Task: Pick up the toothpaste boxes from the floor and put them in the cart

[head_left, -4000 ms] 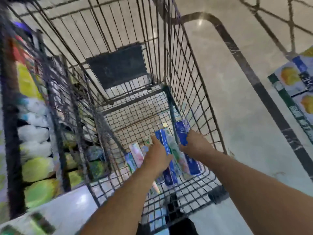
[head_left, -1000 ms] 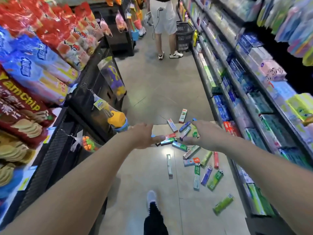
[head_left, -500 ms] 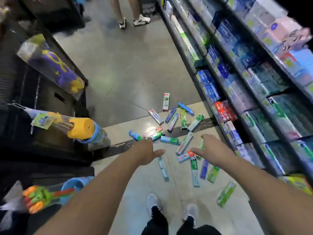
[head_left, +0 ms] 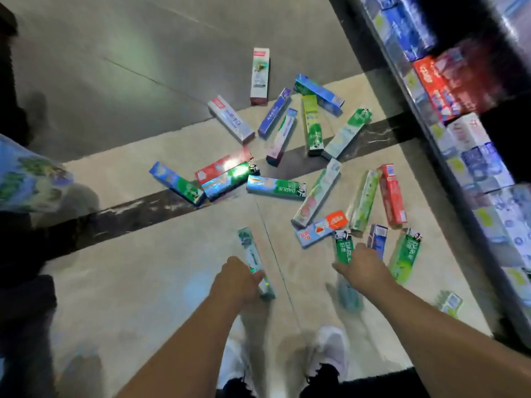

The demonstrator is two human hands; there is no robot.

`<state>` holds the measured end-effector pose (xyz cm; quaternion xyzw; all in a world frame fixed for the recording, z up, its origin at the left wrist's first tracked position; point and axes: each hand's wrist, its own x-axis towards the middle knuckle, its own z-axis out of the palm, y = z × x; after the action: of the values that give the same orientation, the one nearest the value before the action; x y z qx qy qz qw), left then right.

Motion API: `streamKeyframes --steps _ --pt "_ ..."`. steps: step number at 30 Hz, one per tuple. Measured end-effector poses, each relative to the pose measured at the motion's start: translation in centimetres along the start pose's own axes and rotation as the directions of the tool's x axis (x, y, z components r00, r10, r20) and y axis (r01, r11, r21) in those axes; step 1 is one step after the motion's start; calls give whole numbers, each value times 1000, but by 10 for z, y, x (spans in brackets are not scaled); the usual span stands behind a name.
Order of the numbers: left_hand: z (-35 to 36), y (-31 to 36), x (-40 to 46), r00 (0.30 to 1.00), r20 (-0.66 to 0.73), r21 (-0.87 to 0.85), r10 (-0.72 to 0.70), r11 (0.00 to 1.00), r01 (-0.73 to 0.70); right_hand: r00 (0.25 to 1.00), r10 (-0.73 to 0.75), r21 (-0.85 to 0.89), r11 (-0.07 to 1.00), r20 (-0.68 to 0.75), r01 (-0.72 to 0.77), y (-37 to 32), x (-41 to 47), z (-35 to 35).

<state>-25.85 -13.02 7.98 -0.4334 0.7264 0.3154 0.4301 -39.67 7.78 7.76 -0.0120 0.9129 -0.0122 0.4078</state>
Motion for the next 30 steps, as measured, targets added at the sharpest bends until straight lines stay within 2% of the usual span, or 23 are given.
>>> streamKeyframes --steps 4,6,8,9,11,14,16,19,25,30 --pt "38 4 88 998 51 75 -20 997 16 996 79 9 997 -32 -79 10 72 67" --pt "51 9 121 1000 25 130 -18 991 15 990 117 11 993 -73 -117 13 98 90" --pt "61 14 140 998 -36 162 43 986 -36 981 153 32 988 -122 -150 16 116 106" --pt "64 16 143 997 -79 27 -14 1000 16 976 166 49 986 -140 -160 18 122 110" --pt "69 19 150 987 -146 -120 -61 992 44 975 153 60 988 -161 -146 23 129 115" --pt "63 21 141 985 -155 -207 -80 977 47 981 120 76 991 -154 -109 25 118 105" --pt "47 24 112 984 -157 -257 -82 966 40 987 79 82 994 -138 -68 20 93 84" --pt "3 34 46 986 -155 -221 -57 975 21 988 3 123 992 -154 16 1 37 31" --pt "-117 73 -129 957 -252 -42 146 986 -161 959 -131 225 956 -252 189 -34 -110 -132" --pt "-220 109 -292 913 -263 107 312 950 -294 926 -185 258 926 -330 277 -43 -243 -266"
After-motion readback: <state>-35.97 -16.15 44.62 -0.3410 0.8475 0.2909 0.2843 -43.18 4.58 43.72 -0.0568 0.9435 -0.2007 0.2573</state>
